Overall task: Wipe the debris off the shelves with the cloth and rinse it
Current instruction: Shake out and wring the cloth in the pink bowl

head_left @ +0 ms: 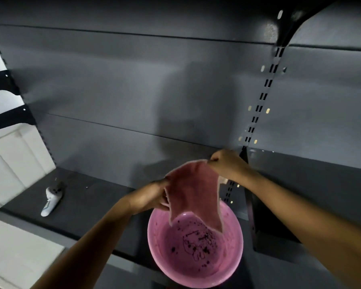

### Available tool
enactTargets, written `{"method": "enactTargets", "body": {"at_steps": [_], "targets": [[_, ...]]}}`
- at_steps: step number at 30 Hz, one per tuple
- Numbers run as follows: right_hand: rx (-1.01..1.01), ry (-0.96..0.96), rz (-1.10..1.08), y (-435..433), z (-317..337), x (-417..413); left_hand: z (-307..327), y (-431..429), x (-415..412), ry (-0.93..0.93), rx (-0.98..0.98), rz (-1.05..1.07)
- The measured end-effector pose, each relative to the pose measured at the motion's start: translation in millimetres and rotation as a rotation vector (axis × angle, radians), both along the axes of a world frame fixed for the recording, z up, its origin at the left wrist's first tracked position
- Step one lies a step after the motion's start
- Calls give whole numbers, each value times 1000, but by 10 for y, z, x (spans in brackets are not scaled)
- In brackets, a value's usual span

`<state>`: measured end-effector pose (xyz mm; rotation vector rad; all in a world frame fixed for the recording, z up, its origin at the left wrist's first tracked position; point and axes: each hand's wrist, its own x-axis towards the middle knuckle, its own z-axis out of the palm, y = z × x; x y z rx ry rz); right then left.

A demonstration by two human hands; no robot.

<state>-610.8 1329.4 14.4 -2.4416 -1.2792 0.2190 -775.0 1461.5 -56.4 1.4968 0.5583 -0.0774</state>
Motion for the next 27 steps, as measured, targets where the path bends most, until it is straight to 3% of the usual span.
{"method": "enactTargets", "body": {"at_steps": [4,8,13,16,19,24,26,27], "targets": [[-36,141,22,49,-35,-302,-94,-258,161,-22,-84,129],[70,580,11,77,-131,-445,-128,-399,317,-67,-13,229],[129,569,12,63,-152,-451,-116,-469,407,-156,52,287],[87,756,57,42,-149,-489,-168,-516,399,-247,61,269],[11,1006,108,5,-131,-421,-167,-517,359,-251,226,261],[-17,956,149,0,-166,-400,-205,-600,326,-70,615,179],[-7,966,137,-1,-167,-419,-211,-557,363,-101,495,155],[5,959,139,-1,-170,-411,-177,-541,360,-150,285,164]]}}
